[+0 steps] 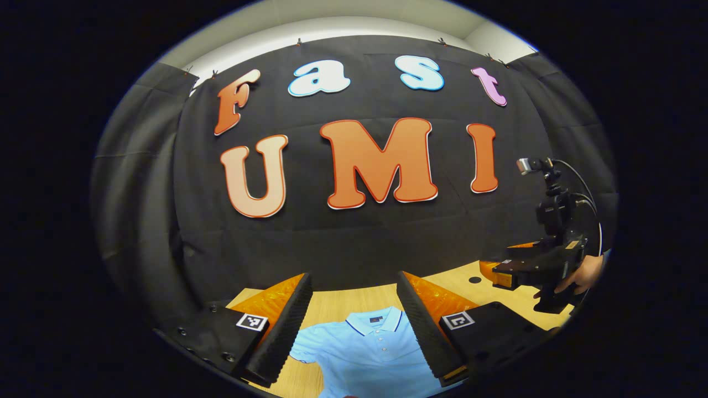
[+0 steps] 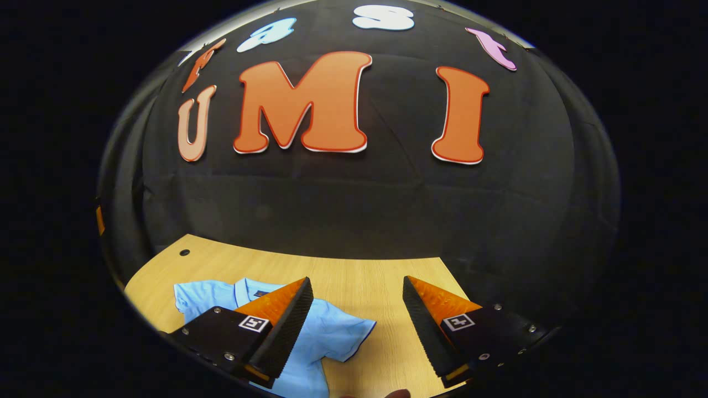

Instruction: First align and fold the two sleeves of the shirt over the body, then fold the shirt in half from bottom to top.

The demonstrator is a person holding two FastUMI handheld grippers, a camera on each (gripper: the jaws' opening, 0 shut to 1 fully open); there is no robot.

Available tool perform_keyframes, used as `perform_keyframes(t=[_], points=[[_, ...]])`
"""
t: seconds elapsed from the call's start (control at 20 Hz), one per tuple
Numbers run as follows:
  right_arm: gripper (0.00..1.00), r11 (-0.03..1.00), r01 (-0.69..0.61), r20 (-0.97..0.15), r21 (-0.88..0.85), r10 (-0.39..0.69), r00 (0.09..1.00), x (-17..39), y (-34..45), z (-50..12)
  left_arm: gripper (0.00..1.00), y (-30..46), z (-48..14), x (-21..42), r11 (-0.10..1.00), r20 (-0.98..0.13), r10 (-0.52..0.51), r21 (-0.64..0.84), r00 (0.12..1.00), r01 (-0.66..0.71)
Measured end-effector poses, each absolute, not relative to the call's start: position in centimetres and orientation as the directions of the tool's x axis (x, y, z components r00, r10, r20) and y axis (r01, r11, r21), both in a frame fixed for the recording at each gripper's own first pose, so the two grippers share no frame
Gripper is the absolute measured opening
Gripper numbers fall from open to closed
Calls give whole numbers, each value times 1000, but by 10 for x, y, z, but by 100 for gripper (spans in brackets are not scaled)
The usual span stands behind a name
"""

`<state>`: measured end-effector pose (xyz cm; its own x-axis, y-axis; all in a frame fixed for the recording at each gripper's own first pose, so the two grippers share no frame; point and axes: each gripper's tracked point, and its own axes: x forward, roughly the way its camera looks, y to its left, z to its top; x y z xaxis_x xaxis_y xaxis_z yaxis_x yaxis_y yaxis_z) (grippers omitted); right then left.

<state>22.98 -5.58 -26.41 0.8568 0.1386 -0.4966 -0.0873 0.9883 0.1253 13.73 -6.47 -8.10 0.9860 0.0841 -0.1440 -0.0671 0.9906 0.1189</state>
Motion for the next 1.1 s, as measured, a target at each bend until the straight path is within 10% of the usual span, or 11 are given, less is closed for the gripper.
perform_keyframes(t=[1.1], points=[[95,990,55,-910,133,100,402,232,-26,-445,100,-7,-174,200,986,-355,167,54,920,-158]])
